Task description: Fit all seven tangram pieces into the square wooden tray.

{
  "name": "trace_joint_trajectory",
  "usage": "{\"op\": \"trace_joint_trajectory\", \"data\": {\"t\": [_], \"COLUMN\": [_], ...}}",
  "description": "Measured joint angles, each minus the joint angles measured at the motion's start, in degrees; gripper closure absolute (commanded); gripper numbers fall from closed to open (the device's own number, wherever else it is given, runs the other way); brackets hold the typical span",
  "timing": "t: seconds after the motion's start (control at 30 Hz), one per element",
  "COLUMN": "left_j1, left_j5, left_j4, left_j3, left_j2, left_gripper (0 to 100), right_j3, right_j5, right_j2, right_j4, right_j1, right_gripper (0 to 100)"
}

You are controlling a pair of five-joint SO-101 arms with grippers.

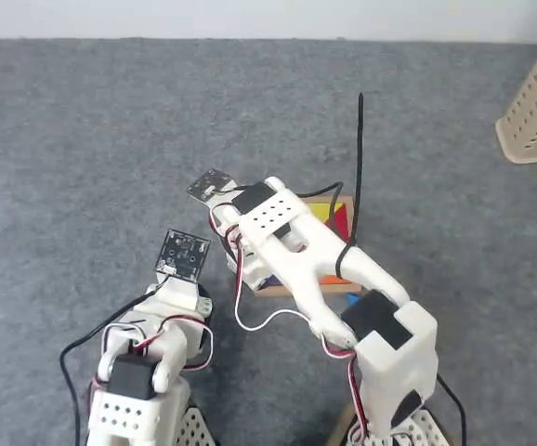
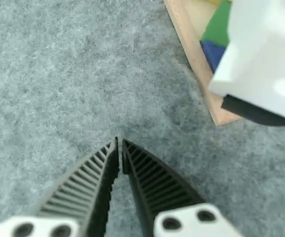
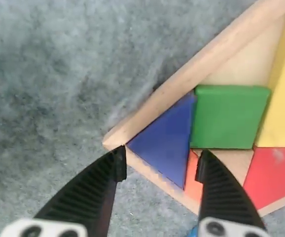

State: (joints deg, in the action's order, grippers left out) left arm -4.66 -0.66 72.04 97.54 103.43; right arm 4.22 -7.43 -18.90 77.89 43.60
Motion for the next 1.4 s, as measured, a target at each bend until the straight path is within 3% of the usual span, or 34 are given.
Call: {"op": "trace_joint_trajectory", "data": {"t": [0.13, 0.33, 0.5, 0.83, 1.0, 1.1, 1.23, 1.4], "left_j1": [0.00, 0.00, 0.00, 0.00, 0.00, 0.00, 0.00, 0.00], "left_j5": [0.00, 0.00, 0.00, 0.00, 0.00, 0.00, 0.00, 0.00], "left_j4": [0.00, 0.00, 0.00, 0.00, 0.00, 0.00, 0.00, 0.00], "left_j3": [0.00, 0.00, 0.00, 0.00, 0.00, 0.00, 0.00, 0.00], "left_j2": [0.00, 0.00, 0.00, 0.00, 0.00, 0.00, 0.00, 0.00], "left_gripper": [99, 99, 99, 99, 99, 99, 99, 99], "right_j3": [0.00, 0.00, 0.00, 2.11, 14.42, 24.35, 35.96, 43.16], "right_j5": [0.00, 0.00, 0.00, -0.09, -0.70, -5.54, -7.74, -7.91], "right_j2": [0.00, 0.00, 0.00, 4.75, 17.49, 25.85, 34.55, 37.89], "right_j4": [0.00, 0.00, 0.00, -0.09, -0.18, -1.93, -3.78, -4.48], "right_j1": [0.00, -0.62, -5.71, -13.71, -21.45, -25.93, -26.81, -26.37], "right_gripper": [78.3, 92.0, 99.4, 99.1, 99.1, 98.9, 98.0, 87.0]}}
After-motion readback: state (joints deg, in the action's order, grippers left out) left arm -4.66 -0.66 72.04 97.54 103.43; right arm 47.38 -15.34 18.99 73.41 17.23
